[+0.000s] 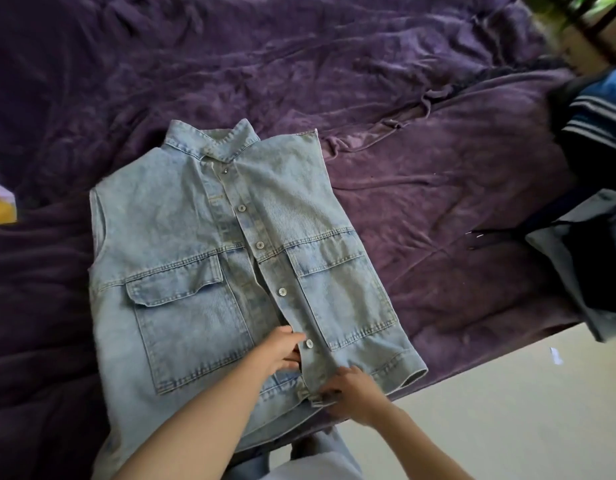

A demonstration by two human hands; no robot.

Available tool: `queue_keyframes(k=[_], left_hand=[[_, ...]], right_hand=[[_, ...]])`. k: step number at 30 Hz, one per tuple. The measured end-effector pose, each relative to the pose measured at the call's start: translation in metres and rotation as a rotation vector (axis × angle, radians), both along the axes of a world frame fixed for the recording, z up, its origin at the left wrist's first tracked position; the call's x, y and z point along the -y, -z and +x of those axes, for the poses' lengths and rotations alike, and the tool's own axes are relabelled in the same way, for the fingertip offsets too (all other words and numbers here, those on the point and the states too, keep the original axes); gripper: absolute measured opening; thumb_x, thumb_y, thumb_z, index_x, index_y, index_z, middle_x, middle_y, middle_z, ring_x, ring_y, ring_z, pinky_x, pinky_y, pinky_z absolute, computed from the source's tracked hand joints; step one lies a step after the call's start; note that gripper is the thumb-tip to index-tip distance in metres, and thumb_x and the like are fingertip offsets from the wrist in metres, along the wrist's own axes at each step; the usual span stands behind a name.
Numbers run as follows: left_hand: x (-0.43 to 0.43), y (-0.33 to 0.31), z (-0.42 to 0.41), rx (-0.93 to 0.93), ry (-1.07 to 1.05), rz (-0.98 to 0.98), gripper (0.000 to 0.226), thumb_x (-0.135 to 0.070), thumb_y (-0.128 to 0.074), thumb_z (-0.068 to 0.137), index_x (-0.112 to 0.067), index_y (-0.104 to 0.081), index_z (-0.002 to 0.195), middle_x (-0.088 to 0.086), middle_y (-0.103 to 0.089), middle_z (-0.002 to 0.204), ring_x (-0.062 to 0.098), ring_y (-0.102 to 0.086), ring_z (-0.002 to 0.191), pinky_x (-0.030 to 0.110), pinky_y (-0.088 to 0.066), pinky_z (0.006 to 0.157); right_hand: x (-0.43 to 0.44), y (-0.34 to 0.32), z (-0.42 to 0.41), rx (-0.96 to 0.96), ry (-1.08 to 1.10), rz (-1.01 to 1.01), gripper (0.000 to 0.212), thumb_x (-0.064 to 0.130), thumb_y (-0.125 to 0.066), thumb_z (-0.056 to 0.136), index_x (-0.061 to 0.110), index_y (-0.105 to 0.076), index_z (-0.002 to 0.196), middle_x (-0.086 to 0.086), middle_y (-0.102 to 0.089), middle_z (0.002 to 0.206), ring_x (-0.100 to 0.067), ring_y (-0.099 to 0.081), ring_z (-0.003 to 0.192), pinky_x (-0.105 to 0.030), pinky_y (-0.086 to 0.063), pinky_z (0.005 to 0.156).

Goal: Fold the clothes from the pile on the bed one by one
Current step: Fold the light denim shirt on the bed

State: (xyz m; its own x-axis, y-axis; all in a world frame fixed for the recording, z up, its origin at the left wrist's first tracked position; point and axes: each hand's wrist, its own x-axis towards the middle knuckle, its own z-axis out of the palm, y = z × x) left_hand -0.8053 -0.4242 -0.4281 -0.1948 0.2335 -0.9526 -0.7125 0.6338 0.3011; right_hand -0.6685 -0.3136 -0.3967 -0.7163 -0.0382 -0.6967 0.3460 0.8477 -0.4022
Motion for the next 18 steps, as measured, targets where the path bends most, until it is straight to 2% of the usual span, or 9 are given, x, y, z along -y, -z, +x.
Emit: queue_keyframes(k=[2, 4, 6, 7, 9, 11, 13, 15, 18], left_hand=[[-0.005, -0.006, 0.005, 0.003, 0.000, 0.031, 0.039, -0.017, -0.047, 0.097, -0.005, -0.037, 0.133, 0.012, -0.053, 0.092, 0.018, -0.053, 0.064, 0.027, -0.047, 0.056], [-0.013, -0.019, 0.006, -0.068, 0.002, 0.078, 0.011, -0.014, -0.048, 0.097, -0.009, -0.048, 0.106, 0.009, -0.044, 0.076, 0.017, -0.048, 0.055, 0.023, -0.045, 0.047], [-0.017, -0.027, -0.001, -0.233, -0.022, 0.098, 0.023, -0.010, -0.048, 0.095, -0.014, -0.041, 0.073, 0.006, -0.033, 0.066, 0.017, -0.041, 0.052, 0.022, -0.040, 0.042], [-0.015, -0.032, -0.005, -0.315, -0.028, 0.103, 0.025, -0.009, -0.047, 0.094, -0.014, -0.043, 0.070, 0.006, -0.037, 0.067, 0.020, -0.044, 0.055, 0.024, -0.042, 0.047], [-0.003, -0.038, -0.010, -0.449, -0.023, 0.099, 0.021, -0.011, -0.044, 0.095, -0.009, -0.058, 0.111, 0.014, -0.058, 0.102, 0.034, -0.060, 0.089, 0.037, -0.050, 0.072], [0.021, -0.032, -0.007, -0.496, 0.058, 0.040, 0.050, -0.019, -0.042, 0.098, -0.013, -0.030, 0.145, 0.015, -0.049, 0.135, 0.034, -0.059, 0.102, 0.039, -0.050, 0.079], [0.050, -0.023, 0.008, -0.531, 0.302, -0.069, 0.053, -0.034, -0.041, 0.098, -0.014, -0.028, 0.145, 0.010, -0.053, 0.131, 0.025, -0.060, 0.092, 0.032, -0.048, 0.070], [0.081, -0.016, 0.032, -0.667, 0.724, -0.171, 0.053, -0.050, -0.045, 0.093, -0.015, -0.044, 0.132, 0.006, -0.057, 0.123, 0.020, -0.056, 0.106, 0.031, -0.046, 0.085], [0.104, -0.015, 0.061, -0.944, 1.254, -0.176, 0.067, -0.076, -0.061, 0.059, -0.028, -0.066, 0.104, 0.002, -0.062, 0.099, 0.021, -0.060, 0.095, 0.032, -0.048, 0.077]], right_hand=[[-0.011, -0.006, -0.001, 0.005, 0.101, -0.046, 0.026, 0.026, -0.063, 0.084, 0.020, -0.070, 0.108, -0.004, -0.066, 0.102, -0.016, -0.053, 0.091, -0.017, -0.033, 0.068], [-0.021, -0.013, 0.001, -0.040, 0.284, -0.090, 0.021, 0.023, -0.064, 0.085, 0.005, -0.068, 0.095, -0.002, -0.058, 0.079, -0.016, -0.049, 0.077, -0.019, -0.029, 0.060], [-0.023, -0.022, 0.003, -0.105, 0.437, -0.148, 0.013, 0.017, -0.065, 0.085, 0.004, -0.065, 0.082, 0.009, -0.045, 0.067, -0.015, -0.046, 0.072, -0.019, -0.030, 0.059], [-0.019, -0.025, 0.002, -0.137, 0.458, -0.170, 0.009, 0.014, -0.065, 0.085, 0.007, -0.066, 0.081, 0.011, -0.043, 0.068, -0.015, -0.047, 0.074, -0.021, -0.032, 0.062], [-0.003, -0.028, 0.001, -0.168, 0.377, -0.203, 0.011, 0.014, -0.065, 0.084, 0.014, -0.071, 0.093, 0.007, -0.049, 0.078, -0.016, -0.050, 0.084, -0.026, -0.037, 0.072], [0.017, -0.019, 0.002, -0.140, 0.189, -0.122, 0.029, 0.021, -0.059, 0.087, 0.029, -0.067, 0.114, -0.001, -0.054, 0.100, -0.015, -0.047, 0.100, -0.027, -0.037, 0.083], [0.029, -0.006, 0.006, -0.062, 0.035, 0.013, 0.036, 0.029, -0.052, 0.090, 0.038, -0.058, 0.124, -0.003, -0.051, 0.117, -0.015, -0.041, 0.113, -0.026, -0.034, 0.091], [0.033, 0.006, 0.008, 0.017, 0.025, 0.082, 0.035, 0.035, -0.047, 0.093, 0.039, -0.054, 0.127, -0.003, -0.048, 0.123, -0.017, -0.038, 0.120, -0.028, -0.033, 0.095], [0.033, 0.016, 0.001, 0.067, 0.048, 0.132, 0.032, 0.031, -0.043, 0.095, 0.026, -0.059, 0.122, -0.008, -0.051, 0.123, -0.022, -0.042, 0.119, -0.031, -0.036, 0.092]])
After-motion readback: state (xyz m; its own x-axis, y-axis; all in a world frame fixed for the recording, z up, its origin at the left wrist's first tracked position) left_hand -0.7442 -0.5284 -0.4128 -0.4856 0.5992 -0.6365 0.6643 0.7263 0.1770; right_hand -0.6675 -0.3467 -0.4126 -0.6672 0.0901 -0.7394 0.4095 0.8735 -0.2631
